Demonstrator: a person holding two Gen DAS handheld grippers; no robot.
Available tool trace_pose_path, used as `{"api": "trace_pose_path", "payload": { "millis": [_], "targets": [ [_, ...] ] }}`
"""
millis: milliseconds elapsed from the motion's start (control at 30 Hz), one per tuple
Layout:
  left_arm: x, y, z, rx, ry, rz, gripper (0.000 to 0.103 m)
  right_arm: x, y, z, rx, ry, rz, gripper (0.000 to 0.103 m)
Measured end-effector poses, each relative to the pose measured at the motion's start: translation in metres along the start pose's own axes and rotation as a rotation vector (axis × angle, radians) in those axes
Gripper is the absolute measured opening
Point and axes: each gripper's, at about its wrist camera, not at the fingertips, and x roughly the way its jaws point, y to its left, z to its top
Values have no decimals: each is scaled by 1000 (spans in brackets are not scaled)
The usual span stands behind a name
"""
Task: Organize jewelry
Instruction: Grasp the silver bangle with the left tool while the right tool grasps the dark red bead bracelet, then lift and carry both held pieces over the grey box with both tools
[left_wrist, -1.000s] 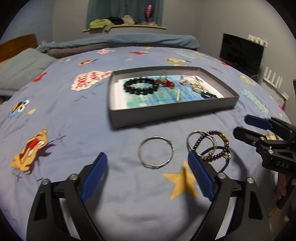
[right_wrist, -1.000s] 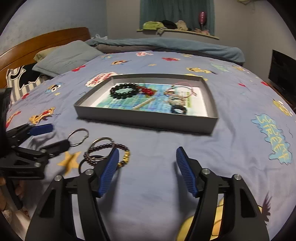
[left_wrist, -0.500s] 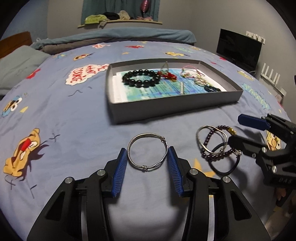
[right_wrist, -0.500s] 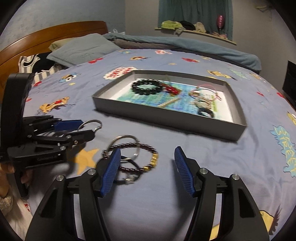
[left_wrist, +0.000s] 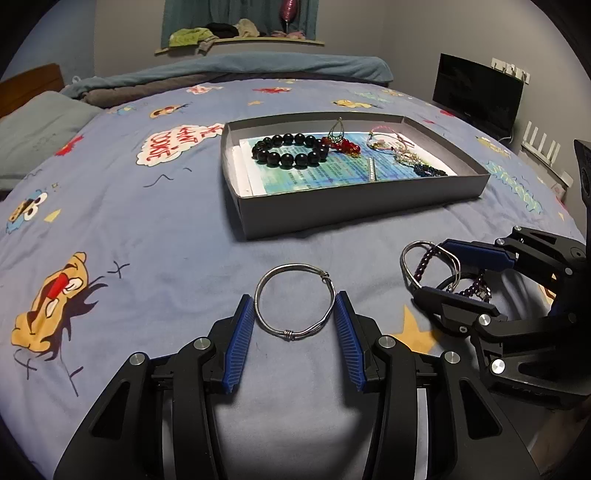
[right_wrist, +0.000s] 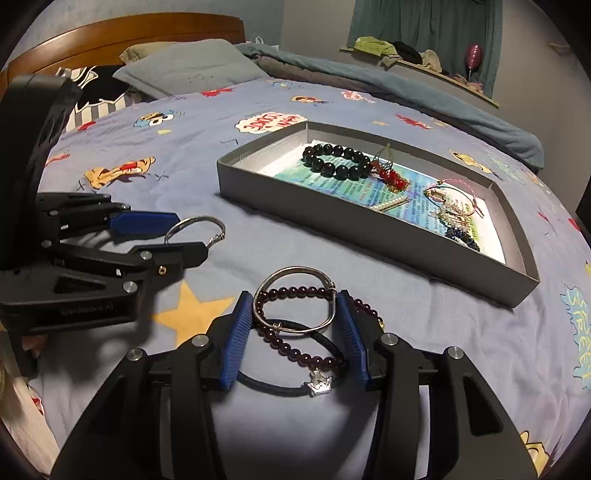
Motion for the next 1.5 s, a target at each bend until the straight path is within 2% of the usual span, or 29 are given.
{"api": "trace_pose_path", "payload": {
  "millis": [400, 567, 800, 1000, 1100, 1233, 1367, 1500],
  "targets": [
    [-14, 1, 0, 3, -33, 1, 46, -23, -7, 2, 36, -88, 7, 46],
    [-36, 2, 5, -14, -81, -10, 46, -38, -19, 6, 68, -130, -3, 46],
    [-61, 2, 51, -10, -178, 25, 46, -52, -54, 37, 150, -178, -37, 46],
    [-44, 1, 92, -24, -191, 34, 46, -45, -75, 76, 147, -205, -95, 46],
    [-29, -2, 107, -16, -185, 44, 46, -39, -88, 88, 172, -226, -94, 46],
    [-2, 1, 110, -19, -142, 38, 46, -16, -97, 89, 179, -192, -74, 46],
    [27, 9, 105, -45, -69, 21, 46, 18, -101, 82, 174, -93, -60, 46],
    [44, 13, 103, -54, -33, 14, 46, 40, -105, 74, 180, -11, -54, 46]
  ]
}}
